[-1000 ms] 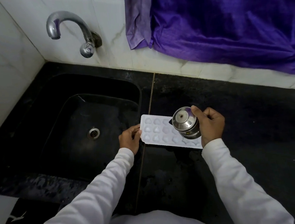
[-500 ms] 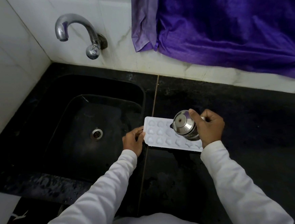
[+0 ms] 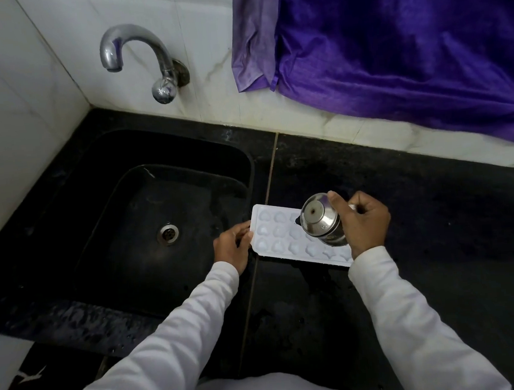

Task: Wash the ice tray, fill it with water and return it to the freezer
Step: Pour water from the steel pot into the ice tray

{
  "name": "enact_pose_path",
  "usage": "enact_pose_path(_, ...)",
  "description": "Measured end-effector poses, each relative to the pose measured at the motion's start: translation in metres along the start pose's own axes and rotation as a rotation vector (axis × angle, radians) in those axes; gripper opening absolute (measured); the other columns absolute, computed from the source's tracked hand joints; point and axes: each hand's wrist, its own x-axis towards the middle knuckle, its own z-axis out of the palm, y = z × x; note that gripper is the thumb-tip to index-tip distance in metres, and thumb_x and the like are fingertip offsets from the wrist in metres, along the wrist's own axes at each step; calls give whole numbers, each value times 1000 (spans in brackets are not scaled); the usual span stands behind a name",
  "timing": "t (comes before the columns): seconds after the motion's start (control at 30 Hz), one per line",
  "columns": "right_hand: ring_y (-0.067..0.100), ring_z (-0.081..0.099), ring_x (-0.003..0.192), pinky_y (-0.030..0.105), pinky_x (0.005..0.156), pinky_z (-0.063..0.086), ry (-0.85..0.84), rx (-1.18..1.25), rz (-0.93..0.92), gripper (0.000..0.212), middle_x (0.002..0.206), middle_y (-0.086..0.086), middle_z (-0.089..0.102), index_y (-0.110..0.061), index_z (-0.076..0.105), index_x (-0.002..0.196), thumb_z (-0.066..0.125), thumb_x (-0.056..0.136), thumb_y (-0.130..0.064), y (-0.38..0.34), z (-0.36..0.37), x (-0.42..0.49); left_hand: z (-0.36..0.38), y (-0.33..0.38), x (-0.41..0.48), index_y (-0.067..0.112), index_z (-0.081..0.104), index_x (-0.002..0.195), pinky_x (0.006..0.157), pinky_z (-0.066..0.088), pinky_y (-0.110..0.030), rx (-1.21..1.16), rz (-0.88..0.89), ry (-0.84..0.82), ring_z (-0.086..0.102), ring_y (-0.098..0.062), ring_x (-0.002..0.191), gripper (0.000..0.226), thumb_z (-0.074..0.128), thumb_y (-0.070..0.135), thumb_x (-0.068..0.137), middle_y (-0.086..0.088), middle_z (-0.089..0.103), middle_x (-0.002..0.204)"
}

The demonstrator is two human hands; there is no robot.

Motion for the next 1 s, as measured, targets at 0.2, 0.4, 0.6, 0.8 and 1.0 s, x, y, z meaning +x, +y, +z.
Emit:
enact_pose_path(0.2,8,36,51,24,55,41,-2,11,13,51,53,4,40,-1,42,55,82,79,-20,0,1,0,0,1,-1,18,70,118,91,44,-7,3,6,8,64,-1,95,26,61,12,95,6,73,101)
enact_pose_path(0.4,9,36,51,26,56,41,-10,24,33,51,52,2,39,-5,41,54,82,78,-21,-2,2,0,0,1,-1,18,71,118,94,43,-12,3,-3,12,64,-3,97,26,62,12,94,7,72,100)
enact_pose_path(0.6,13,35,55,29,59,41,4,139,156,54,51,-4,35,-21,38,47,83,78,-21,-4,2,2,0,0,-1,17,71,117,91,45,-10,10,15,13,66,-3,95,26,62,10,94,5,74,100)
enact_pose_path(0.8,13,38,57,29,63,44,3,154,147,53,52,-4,39,-21,41,46,82,78,-19,-9,9,2,0,-1,0,17,71,117,85,42,0,13,17,18,65,-2,94,26,62,11,94,5,73,100)
enact_pose_path(1.0,13,35,55,28,59,43,-8,112,100,53,51,-4,37,-21,38,49,82,78,-21,-14,20,-1,0,-1,0,16,71,117,90,46,-6,11,19,23,65,0,93,26,62,11,94,8,72,98)
